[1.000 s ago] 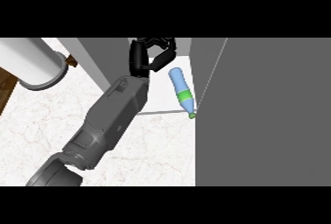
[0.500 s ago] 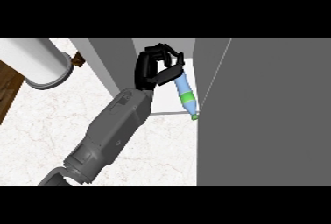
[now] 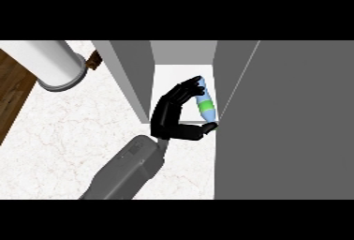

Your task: Pick up the bottled water, place it into the cabinet and close the cabinet

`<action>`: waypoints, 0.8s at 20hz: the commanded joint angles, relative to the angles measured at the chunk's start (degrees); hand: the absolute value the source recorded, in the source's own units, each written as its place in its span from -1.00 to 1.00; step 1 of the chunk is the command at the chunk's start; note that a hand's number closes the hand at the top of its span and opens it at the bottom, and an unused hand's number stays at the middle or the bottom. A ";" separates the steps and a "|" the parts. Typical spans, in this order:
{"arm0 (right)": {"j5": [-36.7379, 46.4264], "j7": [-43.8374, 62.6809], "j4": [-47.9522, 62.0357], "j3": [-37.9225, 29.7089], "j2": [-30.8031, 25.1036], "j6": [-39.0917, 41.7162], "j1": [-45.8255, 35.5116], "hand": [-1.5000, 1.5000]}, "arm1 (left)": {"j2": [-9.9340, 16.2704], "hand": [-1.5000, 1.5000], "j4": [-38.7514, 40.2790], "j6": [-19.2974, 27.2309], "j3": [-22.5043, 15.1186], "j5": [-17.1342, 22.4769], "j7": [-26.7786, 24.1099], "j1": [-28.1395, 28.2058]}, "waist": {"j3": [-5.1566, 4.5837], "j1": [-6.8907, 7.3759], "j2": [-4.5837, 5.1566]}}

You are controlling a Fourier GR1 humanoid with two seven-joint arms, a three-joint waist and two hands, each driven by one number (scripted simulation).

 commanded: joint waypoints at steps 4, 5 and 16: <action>4.91 2.95 -9.66 2.01 -0.14 -3.83 2.87 -1.00 | 5.06 -1.00 -19.54 4.67 -5.68 -1.70 1.06 17.03 | 0.00 1.69 -0.37; 5.42 2.47 -7.86 2.17 -0.83 -3.28 2.17 -1.00 | 7.98 -1.00 -22.74 4.79 -5.22 -1.50 1.63 19.27 | 0.02 1.86 -0.30; 12.61 2.33 -7.84 1.76 -14.65 4.64 -4.43 1.00 | 24.75 -1.00 -39.60 -3.69 -5.53 -0.95 -5.76 41.35 | -0.22 3.14 -0.34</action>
